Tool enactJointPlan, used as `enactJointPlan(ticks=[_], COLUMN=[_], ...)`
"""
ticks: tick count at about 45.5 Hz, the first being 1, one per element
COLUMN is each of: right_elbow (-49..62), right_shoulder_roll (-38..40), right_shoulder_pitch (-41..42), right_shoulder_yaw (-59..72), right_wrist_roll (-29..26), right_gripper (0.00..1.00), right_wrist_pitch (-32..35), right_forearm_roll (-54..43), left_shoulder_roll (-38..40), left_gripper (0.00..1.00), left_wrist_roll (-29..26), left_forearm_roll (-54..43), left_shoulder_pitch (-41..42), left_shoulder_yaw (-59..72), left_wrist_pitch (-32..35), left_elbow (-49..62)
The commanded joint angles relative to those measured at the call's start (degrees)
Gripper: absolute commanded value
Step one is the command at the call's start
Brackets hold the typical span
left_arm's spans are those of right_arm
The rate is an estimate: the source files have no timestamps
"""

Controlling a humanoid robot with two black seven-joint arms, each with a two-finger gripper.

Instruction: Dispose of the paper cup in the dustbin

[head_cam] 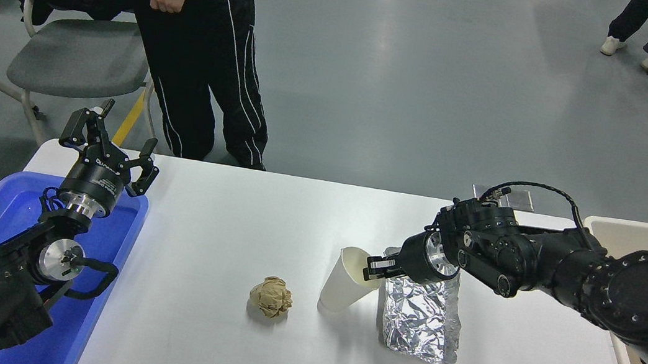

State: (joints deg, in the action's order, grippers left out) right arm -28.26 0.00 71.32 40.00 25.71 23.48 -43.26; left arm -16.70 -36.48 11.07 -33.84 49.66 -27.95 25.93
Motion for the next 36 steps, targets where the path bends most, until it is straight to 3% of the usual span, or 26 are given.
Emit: enactJointPlan(ticks=[1,21,36], right_elbow=[-0.04,-4.61,-4.96], right_shoulder_roll=[0.00,10.37,14.85], right_shoulder_pitch=[3.11,12.61,12.00], right_shoulder_yaw=[-1.23,-15.03,-18.37], right_wrist_roll=[0.48,0.84,0.49], right_gripper=[0.00,0.00,0.00], right_wrist_pitch=[0.16,2.62,2.80], right_forearm_roll=[1.07,10.56,21.01], left_shoulder_roll=[0.00,0.00,0.00], left_gripper=[1.00,1.00,1.00], left_wrist_roll=[0.00,0.00,0.00], left_forearm_roll=[0.00,0.00,0.00], left_shoulder_pitch=[0.00,0.00,0.00], left_shoulder_yaw=[0.00,0.00,0.00], left_wrist_pitch=[0.00,0.00,0.00], left_elbow=[0.00,0.00,0.00])
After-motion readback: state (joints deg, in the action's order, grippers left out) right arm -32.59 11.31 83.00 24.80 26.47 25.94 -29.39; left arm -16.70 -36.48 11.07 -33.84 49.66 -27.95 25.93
